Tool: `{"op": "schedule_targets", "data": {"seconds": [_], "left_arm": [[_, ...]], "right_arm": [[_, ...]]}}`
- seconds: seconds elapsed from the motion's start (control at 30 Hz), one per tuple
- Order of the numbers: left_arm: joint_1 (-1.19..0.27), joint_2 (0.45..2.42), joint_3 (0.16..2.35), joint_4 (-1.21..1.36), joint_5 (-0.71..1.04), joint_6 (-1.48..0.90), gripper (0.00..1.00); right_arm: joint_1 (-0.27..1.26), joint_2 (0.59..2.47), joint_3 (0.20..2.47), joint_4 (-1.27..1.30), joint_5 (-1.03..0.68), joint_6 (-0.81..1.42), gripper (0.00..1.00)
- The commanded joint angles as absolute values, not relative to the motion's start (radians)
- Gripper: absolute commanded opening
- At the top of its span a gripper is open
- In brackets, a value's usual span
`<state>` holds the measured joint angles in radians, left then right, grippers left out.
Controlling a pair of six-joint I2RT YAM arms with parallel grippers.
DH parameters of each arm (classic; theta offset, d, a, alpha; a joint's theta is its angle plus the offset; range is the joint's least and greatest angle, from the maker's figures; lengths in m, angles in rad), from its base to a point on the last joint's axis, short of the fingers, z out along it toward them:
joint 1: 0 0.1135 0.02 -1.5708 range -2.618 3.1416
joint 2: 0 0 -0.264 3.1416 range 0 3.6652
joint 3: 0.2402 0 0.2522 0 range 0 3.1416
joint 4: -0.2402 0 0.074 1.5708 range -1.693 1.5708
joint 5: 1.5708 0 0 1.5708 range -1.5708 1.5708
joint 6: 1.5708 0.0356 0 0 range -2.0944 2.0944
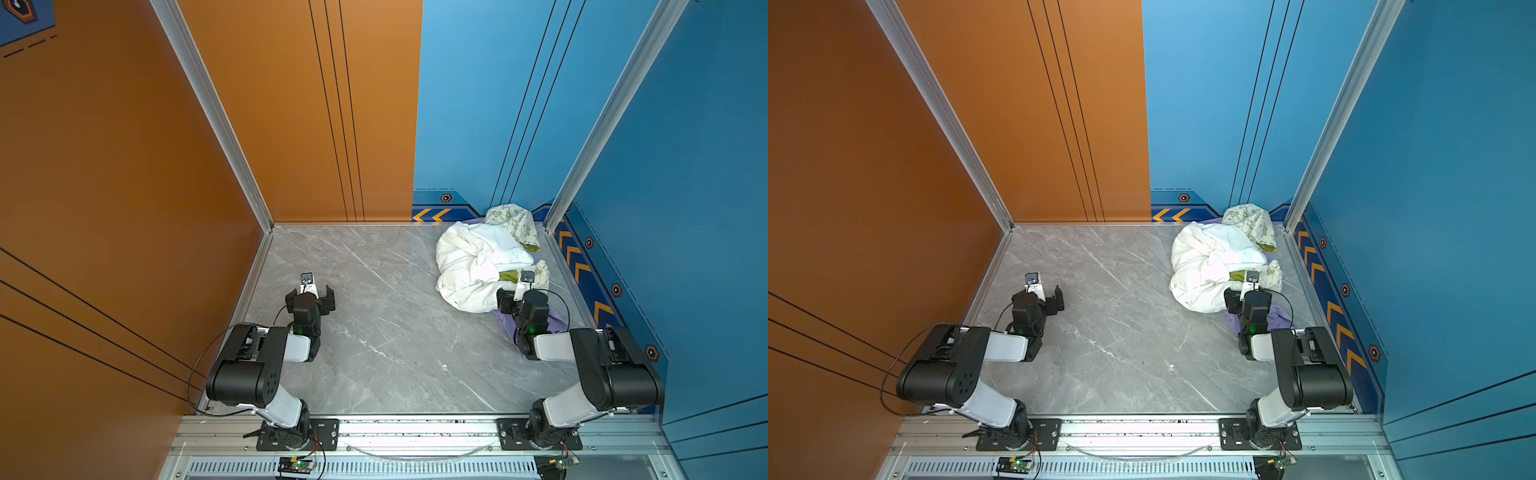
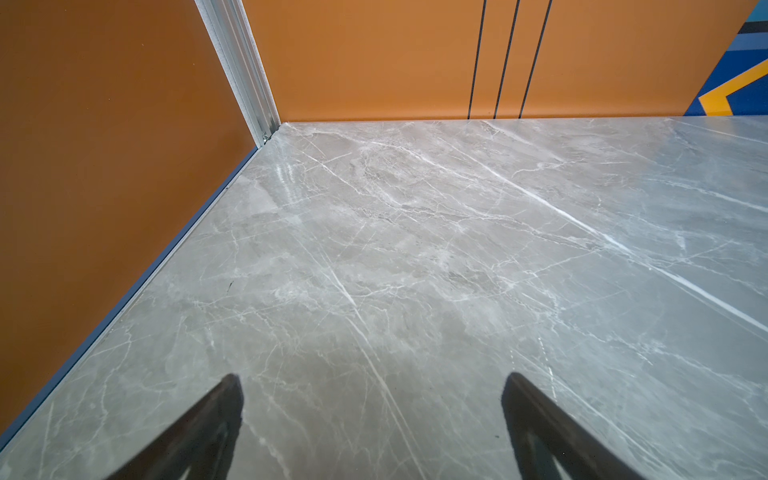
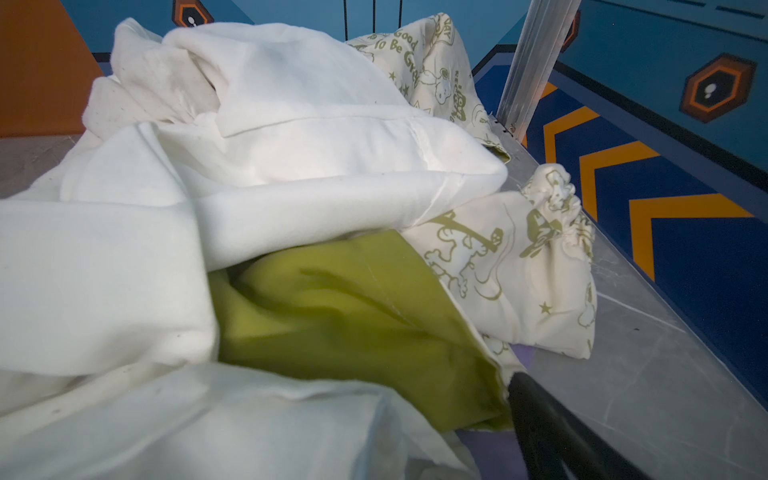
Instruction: Pick out a specific cloth from the pile
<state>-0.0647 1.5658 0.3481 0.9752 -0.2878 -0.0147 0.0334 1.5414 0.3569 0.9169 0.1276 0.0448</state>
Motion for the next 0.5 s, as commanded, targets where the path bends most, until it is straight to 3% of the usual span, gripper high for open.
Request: {"op": "schedule_targets", "data": {"seconds": [0.0, 0.2, 0.47], "left_arm": [[-0.058, 1.57, 0.363, 0.971, -0.293, -0.004, 0.98], [-0.054, 1.548, 0.35, 0.973, -0.264, -0.001, 0.98], [-0.109, 1.338, 0.389, 0.755, -0.339, 0.044, 0.98]], "right_arm": [[0.026, 1.548, 0.376, 0.905, 0.113, 0.058, 1.0], [0.032, 1.508, 0.374, 0.881, 0.114, 0.054, 1.0], [0.096, 1.101, 0.418, 0.438, 0.199, 0.1, 1.0]]}}
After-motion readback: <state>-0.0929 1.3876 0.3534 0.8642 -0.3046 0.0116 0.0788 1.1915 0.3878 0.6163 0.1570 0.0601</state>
